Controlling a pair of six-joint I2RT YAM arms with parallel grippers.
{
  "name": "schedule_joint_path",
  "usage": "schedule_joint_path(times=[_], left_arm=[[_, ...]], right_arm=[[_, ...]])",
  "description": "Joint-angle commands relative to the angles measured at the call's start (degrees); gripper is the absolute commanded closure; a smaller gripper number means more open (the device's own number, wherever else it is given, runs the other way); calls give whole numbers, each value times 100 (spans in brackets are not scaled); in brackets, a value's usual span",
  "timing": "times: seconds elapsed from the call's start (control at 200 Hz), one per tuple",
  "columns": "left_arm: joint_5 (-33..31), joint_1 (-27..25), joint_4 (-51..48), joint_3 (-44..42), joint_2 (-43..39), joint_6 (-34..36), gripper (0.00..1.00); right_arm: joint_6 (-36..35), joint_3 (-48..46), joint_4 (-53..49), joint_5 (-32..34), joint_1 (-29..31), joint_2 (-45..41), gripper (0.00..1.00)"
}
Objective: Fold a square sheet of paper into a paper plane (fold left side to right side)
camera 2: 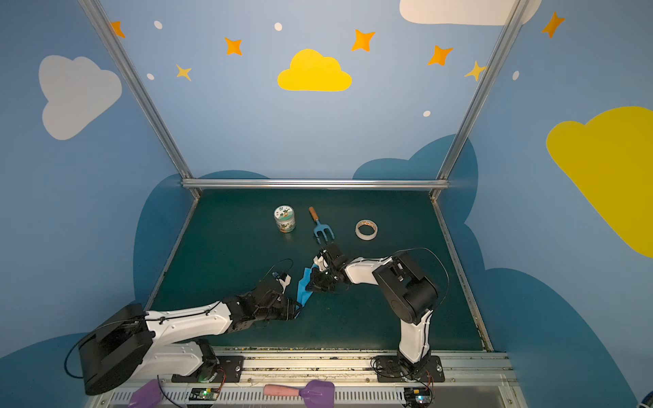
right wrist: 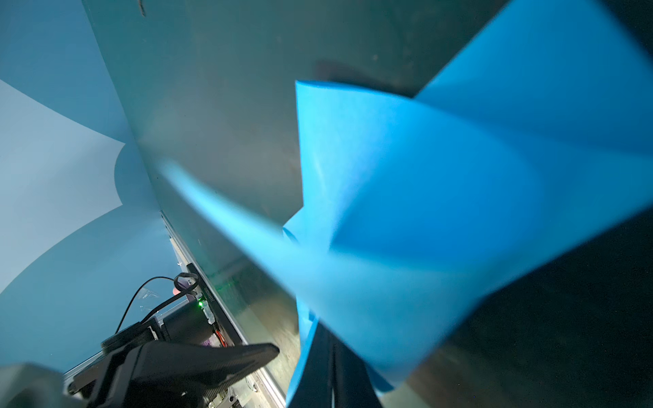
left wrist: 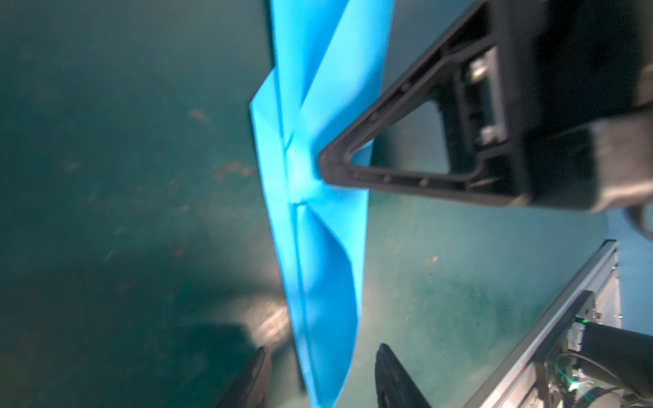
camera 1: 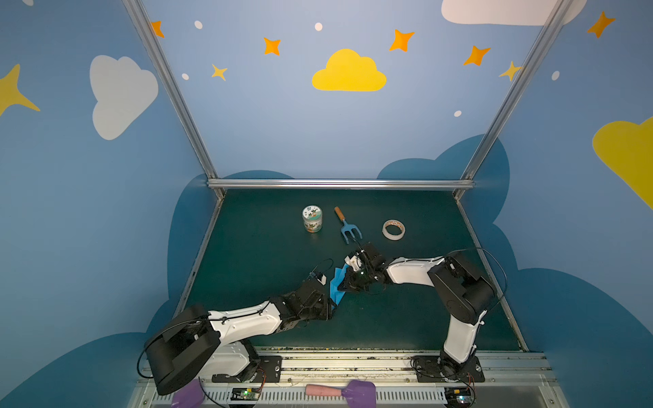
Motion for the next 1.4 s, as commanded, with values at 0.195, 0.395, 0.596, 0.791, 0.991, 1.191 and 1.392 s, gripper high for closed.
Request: schedule_joint_path(times=[0.195, 0.395, 0.596, 0.791, 0.991, 1.191, 1.392], left_arm=[[181, -22, 123, 383, 522, 138, 57], [132, -17, 115, 384, 712, 164, 61], [72, -22, 247, 254, 909, 153, 71], [9, -21, 488, 1, 928, 81, 90], [27, 8, 698, -219, 861, -2, 97], [121, 47, 840, -348, 737, 1, 97], [163, 49, 863, -357, 706, 18, 97]], right_arm=[[-11, -144, -149, 187, 33, 144, 96], [-2, -153, -139, 173, 32, 139, 96], [8, -135, -144, 144, 32, 115, 96], [55, -68, -171, 38, 32, -3, 96], [-1, -42, -362, 37, 24, -487, 90], [-239, -353, -744, 166, 34, -1157, 71], [-433, -670, -1030, 278, 173, -1516, 78]])
